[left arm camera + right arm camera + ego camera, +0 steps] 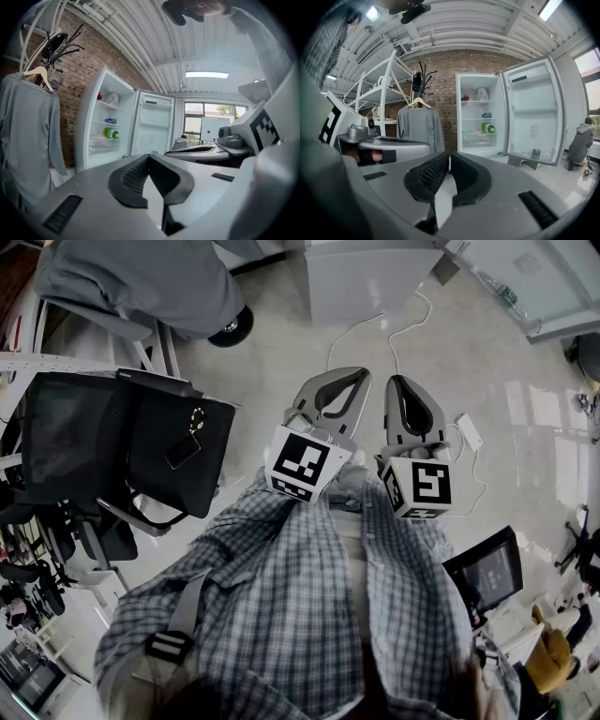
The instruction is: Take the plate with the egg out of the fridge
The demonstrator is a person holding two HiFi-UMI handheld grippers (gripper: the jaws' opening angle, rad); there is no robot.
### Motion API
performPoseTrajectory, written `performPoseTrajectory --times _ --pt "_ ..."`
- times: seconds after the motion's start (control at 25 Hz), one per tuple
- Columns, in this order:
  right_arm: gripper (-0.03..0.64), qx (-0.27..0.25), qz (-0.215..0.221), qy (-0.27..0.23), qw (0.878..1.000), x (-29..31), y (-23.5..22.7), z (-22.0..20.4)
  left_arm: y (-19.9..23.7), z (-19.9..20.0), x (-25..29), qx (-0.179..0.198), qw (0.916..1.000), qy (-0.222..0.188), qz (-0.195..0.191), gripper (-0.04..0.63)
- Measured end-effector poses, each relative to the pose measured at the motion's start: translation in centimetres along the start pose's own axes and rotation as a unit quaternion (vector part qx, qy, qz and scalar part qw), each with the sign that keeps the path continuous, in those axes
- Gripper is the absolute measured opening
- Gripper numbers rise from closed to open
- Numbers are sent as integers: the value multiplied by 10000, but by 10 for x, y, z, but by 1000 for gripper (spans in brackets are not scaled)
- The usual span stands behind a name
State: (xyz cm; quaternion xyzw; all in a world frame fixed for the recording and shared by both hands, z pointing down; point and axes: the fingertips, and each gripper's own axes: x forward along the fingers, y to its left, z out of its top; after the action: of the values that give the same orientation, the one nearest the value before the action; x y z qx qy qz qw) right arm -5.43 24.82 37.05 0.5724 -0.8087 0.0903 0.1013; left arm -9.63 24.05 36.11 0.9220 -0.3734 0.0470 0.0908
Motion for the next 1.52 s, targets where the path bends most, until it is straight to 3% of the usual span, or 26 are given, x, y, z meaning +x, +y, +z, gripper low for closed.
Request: performPoseTrajectory --times 0.8,1.52 --pt "20 -107 -84 12 9999 3 0 7 8 2 -2 -49 10000 14 59 8" --pt "20 146 -380 41 9992 -11 7 0 16 0 -25 -66 9999 -24 75 8"
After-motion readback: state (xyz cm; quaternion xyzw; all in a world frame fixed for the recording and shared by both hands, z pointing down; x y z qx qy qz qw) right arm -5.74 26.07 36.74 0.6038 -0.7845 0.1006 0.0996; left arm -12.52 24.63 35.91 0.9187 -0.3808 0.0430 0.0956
